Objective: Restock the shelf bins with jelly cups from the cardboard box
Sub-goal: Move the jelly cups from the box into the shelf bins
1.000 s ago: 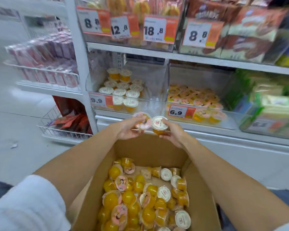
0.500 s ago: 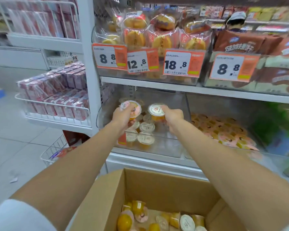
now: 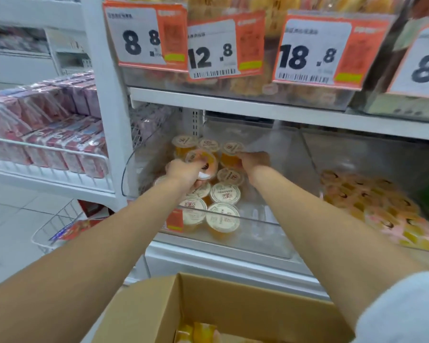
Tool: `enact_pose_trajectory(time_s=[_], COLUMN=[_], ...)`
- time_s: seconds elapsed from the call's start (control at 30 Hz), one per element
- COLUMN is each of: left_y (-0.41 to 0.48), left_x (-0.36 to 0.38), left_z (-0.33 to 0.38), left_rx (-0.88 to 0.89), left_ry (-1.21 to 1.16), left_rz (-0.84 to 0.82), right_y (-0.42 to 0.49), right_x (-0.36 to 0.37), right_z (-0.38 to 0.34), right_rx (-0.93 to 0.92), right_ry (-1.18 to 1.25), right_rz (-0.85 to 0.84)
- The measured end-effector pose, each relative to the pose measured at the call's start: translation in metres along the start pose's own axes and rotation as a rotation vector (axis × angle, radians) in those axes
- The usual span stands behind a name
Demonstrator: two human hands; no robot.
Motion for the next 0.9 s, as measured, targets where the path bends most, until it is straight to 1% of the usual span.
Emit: enact_pose_trajectory(time_s=[0.13,0.27,0.37,0.43,0.5,0.57,0.6,0.63,0.7,0.73,0.77,0.8,0.83,0.87,0.9], left_y=[-0.017,-0.069,-0.119,-0.152,-0.177,-0.193,-0.194,-0.196,-0.19,-0.185,-0.178,-0.167,-0.154,-0.143,-0.135], left_x=[0.008,0.037,0.075,0.103,0.134,0.164,0.174,0.178,0.179,0.176,0.175,0.174,0.176,0.177,0.18], left_z=[0.005,0.023,0.036,0.039,0.038,0.032,0.032,0.035,0.043,0.045,0.044,0.041,0.038,0.034,0.032], left_rx=[0.035,0.06,0.068,0.085,0.096,0.06,0.072,0.132,0.296,0.335,0.333,0.325,0.307,0.287,0.277], left_ry=[-0.02,-0.042,-0.059,0.004,0.074,0.105,0.147,0.251,0.479,0.533,0.565,0.579,0.588,0.575,0.536], left_rz=[-0.042,-0.151,-0.265,-0.275,-0.315,-0.364,-0.34,-0.258,-0.022,0.059,0.098,0.107,0.109,0.094,0.066], right_y=[-0.016,-0.052,-0.08,-0.089,-0.098,-0.103,-0.102,-0.097,-0.085,-0.081,-0.072,-0.065,-0.056,-0.05,-0.04], right_x=[-0.011,-0.039,-0.082,-0.119,-0.159,-0.197,-0.215,-0.232,-0.258,-0.267,-0.273,-0.276,-0.277,-0.274,-0.266], right_z=[-0.002,-0.021,-0.044,-0.051,-0.049,-0.034,-0.023,-0.011,0.014,0.024,0.037,0.048,0.053,0.053,0.05], right_rx=[-0.039,-0.119,-0.166,-0.171,-0.205,-0.174,-0.126,-0.076,0.016,0.062,0.079,0.101,0.085,0.089,0.043], right_ry=[-0.036,0.103,0.207,0.305,0.32,0.27,0.25,0.279,0.32,0.3,0.258,0.196,0.134,0.08,0.065], right_rz=[-0.016,-0.099,-0.123,-0.119,-0.12,-0.107,-0.072,-0.031,0.015,0.027,0.041,0.062,0.082,0.089,0.058])
Point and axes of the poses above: each hand's wrist, its own y-axis towards the middle knuckle, its own x-axis out of the palm, z = x × y, the point moved 6 cm from there along y, towards the middle knuckle, and after that the axes turned 13 degrees about -x, right-handed, at the moved point
